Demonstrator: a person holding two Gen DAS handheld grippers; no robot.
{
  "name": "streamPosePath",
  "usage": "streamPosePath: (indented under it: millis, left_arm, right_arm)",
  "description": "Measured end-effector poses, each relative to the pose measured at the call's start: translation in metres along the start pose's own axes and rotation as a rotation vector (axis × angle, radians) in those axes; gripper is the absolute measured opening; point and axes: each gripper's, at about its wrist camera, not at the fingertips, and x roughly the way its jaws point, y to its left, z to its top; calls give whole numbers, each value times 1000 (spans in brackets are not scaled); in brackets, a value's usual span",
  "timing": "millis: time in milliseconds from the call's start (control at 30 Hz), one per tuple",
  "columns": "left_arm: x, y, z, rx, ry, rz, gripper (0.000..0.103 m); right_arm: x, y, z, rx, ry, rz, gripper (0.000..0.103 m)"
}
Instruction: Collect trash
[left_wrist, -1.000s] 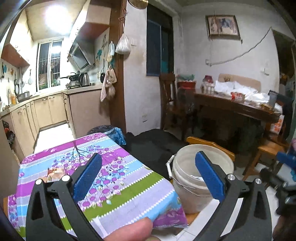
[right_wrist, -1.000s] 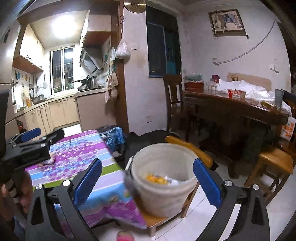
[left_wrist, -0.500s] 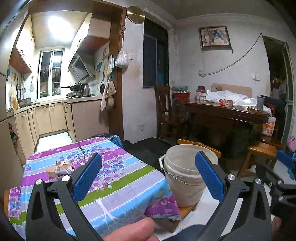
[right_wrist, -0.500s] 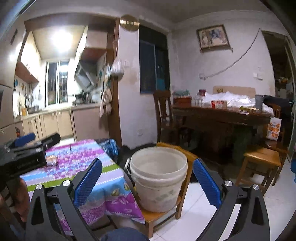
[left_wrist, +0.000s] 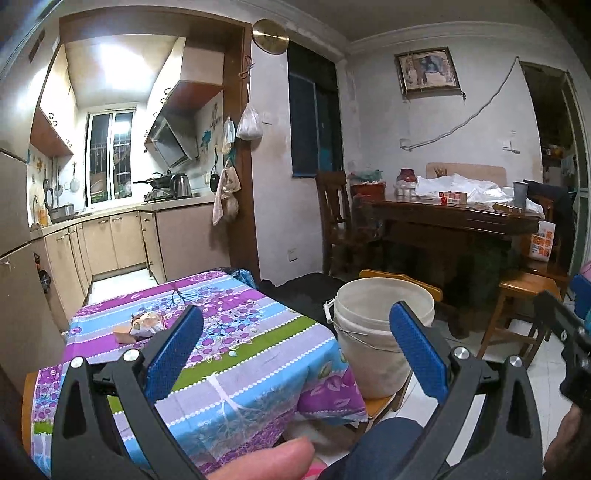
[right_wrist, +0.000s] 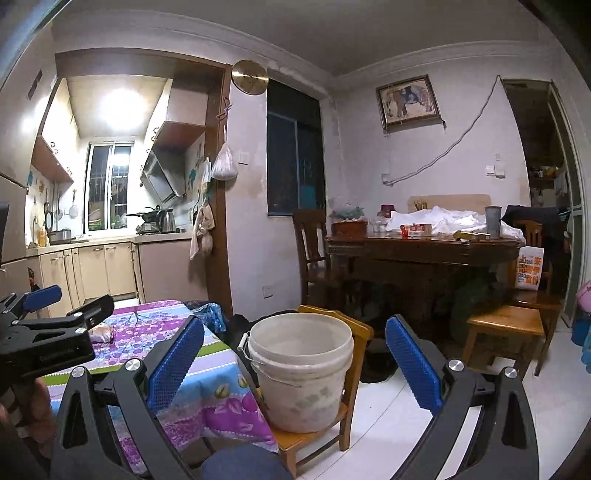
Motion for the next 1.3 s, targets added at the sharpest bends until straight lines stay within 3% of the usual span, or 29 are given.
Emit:
streamPosePath:
  millis: [333,667,1300]
  left_arm:
    - [-4,-3,-2,-17,21,-62,97]
    - [-15,-7,-3,-11,-23,-123,97]
    - [-12,-5,-7,-27,-33,-130,97]
  right_arm:
    - [-2,2,8,-12,-1,27,98]
    - [-4,5,14,-25,-22,42,98]
    - [-1,3,12,-17,-26,20,98]
